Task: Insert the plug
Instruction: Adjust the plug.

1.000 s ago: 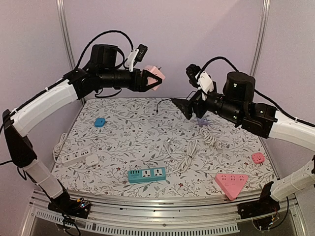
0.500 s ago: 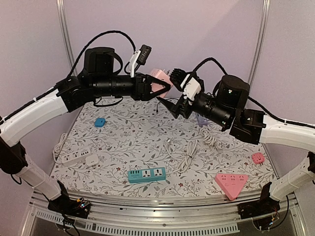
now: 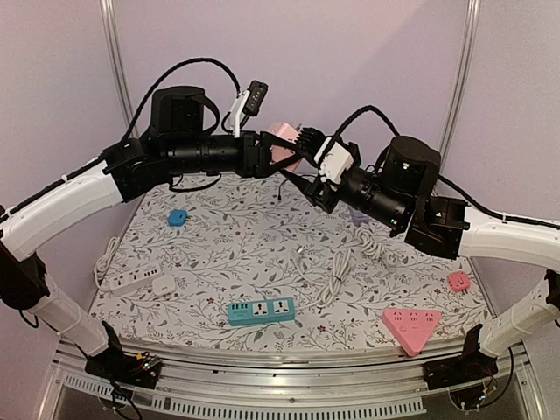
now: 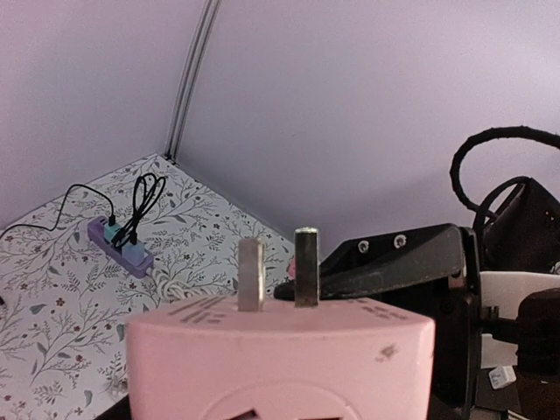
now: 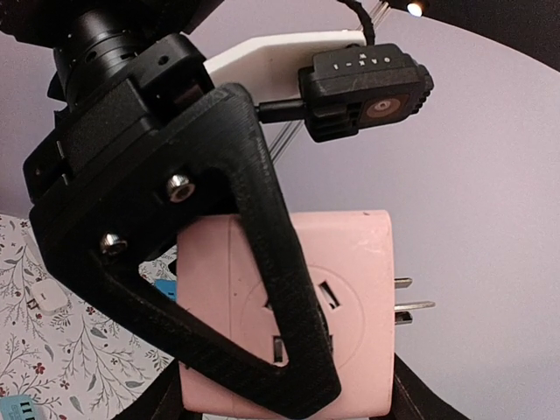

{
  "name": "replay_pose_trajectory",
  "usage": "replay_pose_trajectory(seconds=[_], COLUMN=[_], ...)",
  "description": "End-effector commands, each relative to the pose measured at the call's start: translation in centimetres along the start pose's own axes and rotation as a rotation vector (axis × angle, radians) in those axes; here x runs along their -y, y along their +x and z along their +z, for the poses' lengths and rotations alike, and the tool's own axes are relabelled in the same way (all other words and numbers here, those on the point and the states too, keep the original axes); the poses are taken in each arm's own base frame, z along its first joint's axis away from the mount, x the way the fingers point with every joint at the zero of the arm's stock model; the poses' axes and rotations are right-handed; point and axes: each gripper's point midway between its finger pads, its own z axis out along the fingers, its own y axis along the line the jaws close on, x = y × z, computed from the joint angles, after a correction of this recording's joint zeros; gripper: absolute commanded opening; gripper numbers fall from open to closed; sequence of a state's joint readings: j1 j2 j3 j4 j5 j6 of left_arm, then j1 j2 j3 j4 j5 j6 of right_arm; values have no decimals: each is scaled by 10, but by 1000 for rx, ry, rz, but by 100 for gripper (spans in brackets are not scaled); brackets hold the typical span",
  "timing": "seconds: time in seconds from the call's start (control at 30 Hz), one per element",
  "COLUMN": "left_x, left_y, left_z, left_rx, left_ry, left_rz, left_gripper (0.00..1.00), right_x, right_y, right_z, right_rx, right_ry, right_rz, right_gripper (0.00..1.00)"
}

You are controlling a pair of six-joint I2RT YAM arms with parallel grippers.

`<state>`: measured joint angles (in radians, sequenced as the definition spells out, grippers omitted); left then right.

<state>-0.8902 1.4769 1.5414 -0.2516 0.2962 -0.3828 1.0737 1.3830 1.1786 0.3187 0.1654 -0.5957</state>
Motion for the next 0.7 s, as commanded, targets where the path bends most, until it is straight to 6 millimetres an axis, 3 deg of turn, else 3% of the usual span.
replay_pose_trajectory(seconds=[0.0, 0.03, 0.07, 0.23, 0.3, 0.5, 0.67], left_x=[9, 9, 9, 4, 1, -1, -1], left_y=[6, 7, 8, 4, 0, -16, -23], left_z=[4, 4, 4, -1, -8, -33, -60], left_rx=[-5, -6, -9, 8, 25, 83, 93], left_ry=[30, 31, 31, -6, -39, -106, -163], left_rz=[23, 22, 21, 49, 78, 170, 292], left_gripper=[19, 21, 28, 86, 98, 99, 99], right_x=[11, 13, 15, 17, 17, 22, 29], right_y=[-9, -9, -9, -6, -2, 2, 25], right_z=[-1, -2, -3, -5, -6, -11, -14], right_rx=[23, 20, 17, -22, -46, -101, -228], right_ry=[51, 59, 68, 62, 65, 66, -23], right_rz=[72, 83, 91, 138, 171, 290, 474], right_gripper=[9, 1, 0, 0, 0, 0, 0])
